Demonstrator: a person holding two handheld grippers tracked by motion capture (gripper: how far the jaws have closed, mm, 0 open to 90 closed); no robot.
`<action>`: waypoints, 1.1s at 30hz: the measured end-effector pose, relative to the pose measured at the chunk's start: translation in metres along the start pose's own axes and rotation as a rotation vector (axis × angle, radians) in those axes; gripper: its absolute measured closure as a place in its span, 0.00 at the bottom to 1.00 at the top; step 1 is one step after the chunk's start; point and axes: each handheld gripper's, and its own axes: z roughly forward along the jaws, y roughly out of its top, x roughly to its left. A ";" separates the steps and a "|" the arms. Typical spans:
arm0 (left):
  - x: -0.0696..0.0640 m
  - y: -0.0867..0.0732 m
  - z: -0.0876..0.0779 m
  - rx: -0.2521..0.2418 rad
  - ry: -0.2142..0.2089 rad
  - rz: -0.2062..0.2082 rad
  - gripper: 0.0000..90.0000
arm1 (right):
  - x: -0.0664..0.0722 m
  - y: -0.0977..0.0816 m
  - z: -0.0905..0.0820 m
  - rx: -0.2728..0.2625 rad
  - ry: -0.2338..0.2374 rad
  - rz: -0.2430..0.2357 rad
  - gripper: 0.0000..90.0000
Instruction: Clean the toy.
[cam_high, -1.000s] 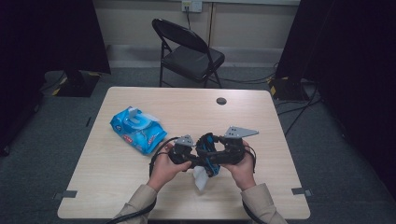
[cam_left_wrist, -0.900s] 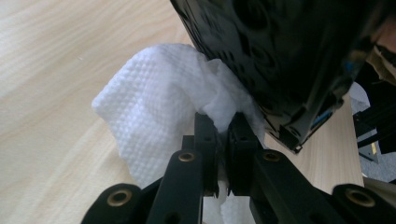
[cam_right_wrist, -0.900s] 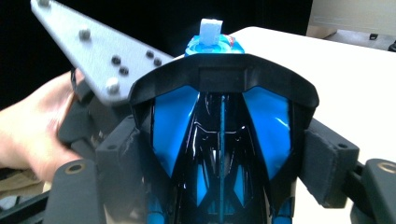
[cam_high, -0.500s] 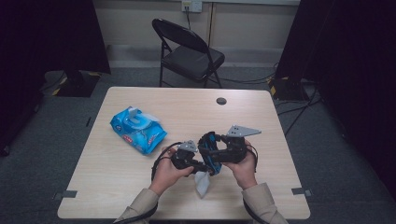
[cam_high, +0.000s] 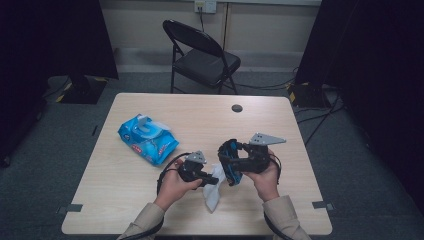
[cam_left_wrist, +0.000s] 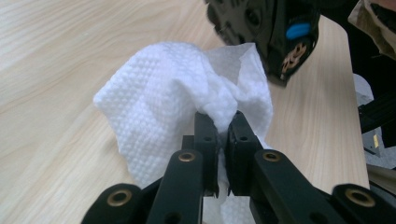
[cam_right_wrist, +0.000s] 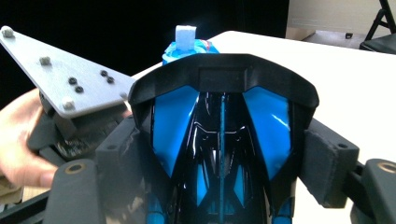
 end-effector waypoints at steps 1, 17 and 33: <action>0.000 0.000 0.000 0.000 0.000 0.000 0.95 | -0.001 0.000 -0.002 -0.002 -0.009 0.002 0.28; 0.019 -0.011 -0.048 -0.038 0.091 -0.035 0.95 | -0.017 -0.006 -0.015 0.001 -0.064 0.035 0.28; 0.013 0.039 -0.059 -0.162 0.061 0.003 0.95 | -0.004 -0.007 0.000 0.025 0.001 0.003 0.28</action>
